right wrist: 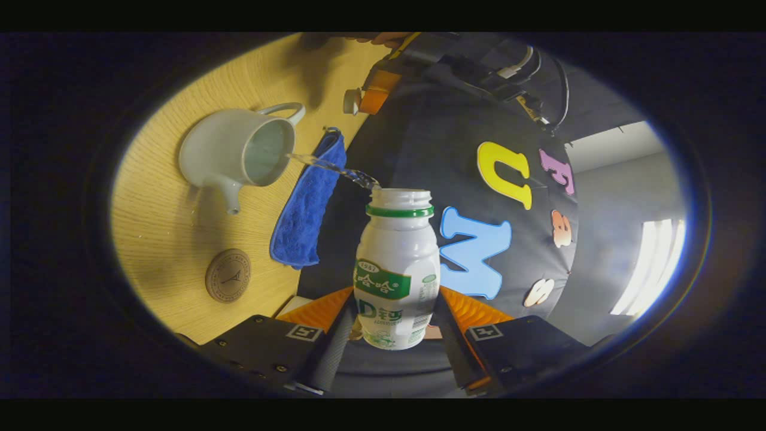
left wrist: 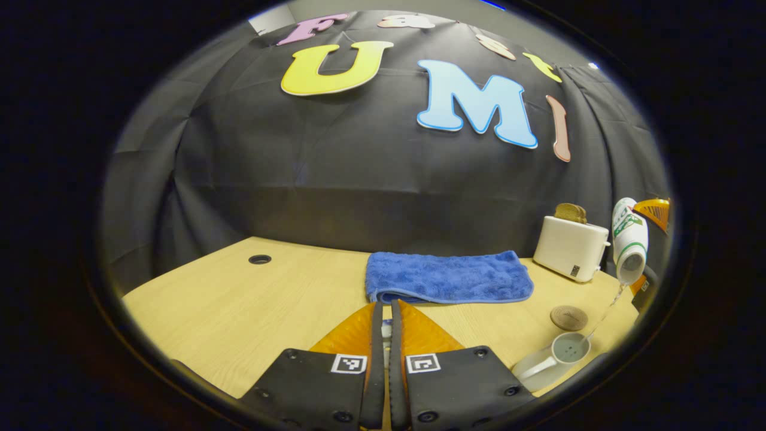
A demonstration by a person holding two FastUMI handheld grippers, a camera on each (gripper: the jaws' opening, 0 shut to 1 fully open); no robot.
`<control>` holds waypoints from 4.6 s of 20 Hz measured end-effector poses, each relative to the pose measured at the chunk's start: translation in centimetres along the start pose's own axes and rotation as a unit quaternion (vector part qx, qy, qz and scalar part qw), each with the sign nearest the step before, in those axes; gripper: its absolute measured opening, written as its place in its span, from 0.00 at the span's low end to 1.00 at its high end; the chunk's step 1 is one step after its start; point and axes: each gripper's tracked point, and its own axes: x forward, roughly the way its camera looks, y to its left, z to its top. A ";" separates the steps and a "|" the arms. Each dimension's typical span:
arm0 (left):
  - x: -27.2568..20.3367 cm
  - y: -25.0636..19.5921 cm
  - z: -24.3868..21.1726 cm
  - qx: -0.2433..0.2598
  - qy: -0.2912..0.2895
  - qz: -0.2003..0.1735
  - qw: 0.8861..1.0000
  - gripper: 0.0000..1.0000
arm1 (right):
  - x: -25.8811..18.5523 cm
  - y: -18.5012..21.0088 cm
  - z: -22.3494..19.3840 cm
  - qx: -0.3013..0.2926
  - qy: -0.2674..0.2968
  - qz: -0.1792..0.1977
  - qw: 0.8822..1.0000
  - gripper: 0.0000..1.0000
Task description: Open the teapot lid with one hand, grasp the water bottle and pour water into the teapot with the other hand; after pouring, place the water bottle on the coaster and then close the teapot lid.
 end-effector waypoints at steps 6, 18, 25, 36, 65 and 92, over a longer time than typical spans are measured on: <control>0.0 -0.2 -0.2 0.001 0.003 -0.002 1.000 0.10 | 0.1 -0.2 0.2 -0.011 -0.005 0.002 1.000 0.73; 0.0 -0.2 -0.3 0.000 0.004 -0.003 1.000 0.10 | 0.4 -0.8 0.7 -0.033 -0.016 -0.002 0.999 0.73; 0.1 -0.2 -0.6 0.001 0.006 -0.001 1.000 0.10 | 0.5 -1.4 1.1 -0.055 -0.029 -0.012 0.998 0.73; 0.3 -0.2 -0.7 0.004 0.008 -0.001 1.000 0.10 | 0.6 -1.9 1.8 -0.088 -0.047 -0.022 0.995 0.73; 0.2 -1.7 -0.8 0.023 0.007 -0.007 1.000 0.10 | -0.8 6.0 0.4 0.519 0.097 0.084 0.845 0.74; -6.2 -18.2 -0.4 0.084 -0.031 -0.174 0.981 0.10 | -1.3 7.2 -5.0 0.707 0.151 0.057 0.688 0.74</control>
